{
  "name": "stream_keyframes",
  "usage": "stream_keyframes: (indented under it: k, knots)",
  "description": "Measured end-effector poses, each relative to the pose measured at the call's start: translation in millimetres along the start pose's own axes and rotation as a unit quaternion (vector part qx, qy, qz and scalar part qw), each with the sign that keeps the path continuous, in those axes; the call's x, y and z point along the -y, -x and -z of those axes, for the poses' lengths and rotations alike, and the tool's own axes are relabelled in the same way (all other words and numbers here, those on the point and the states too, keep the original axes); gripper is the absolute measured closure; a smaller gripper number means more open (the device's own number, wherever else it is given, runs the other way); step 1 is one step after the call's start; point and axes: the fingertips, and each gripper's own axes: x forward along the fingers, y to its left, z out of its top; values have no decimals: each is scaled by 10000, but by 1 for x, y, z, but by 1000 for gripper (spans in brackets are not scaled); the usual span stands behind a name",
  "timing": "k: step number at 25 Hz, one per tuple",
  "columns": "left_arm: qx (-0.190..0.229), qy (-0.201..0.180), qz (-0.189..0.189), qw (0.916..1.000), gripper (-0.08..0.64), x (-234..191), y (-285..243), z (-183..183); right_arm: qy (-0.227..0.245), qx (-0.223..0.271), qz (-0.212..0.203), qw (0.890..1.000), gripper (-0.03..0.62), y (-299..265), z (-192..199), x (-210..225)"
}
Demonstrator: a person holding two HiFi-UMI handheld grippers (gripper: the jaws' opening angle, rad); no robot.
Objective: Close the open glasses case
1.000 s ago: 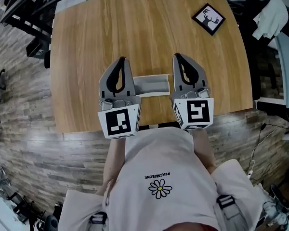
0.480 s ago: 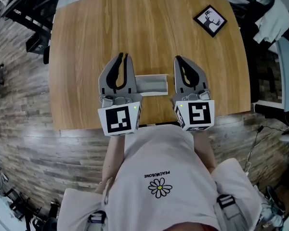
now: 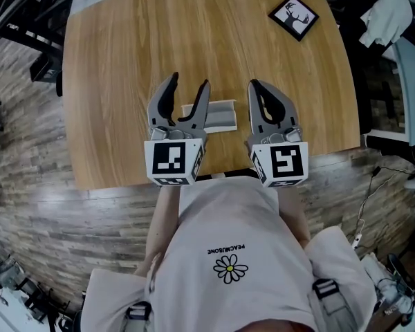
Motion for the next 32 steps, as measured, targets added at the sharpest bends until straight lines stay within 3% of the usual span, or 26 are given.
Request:
stream_keyframes:
  k: [2,7,21,25,32]
  knots:
    - [-215,16,67,9997,325,3,-4,17,-27,-76,23,10000,586,2,6,0]
    - [-748,572,151,9954,324,2,-11,63,-53,-195,79,9998,586,6,16,0]
    - [-2106,971,217,9725,324,3,-10,165,-159,-429,-7,9990,586,11,34,1]
    - [-2307,1095,218,9666,324,2,-8,181,-159,-469,-53,9988,586,10,36,3]
    - [-2352,1066,151,9660,324,1,-8,184,-201,-559,-129,9981,586,10,43,4]
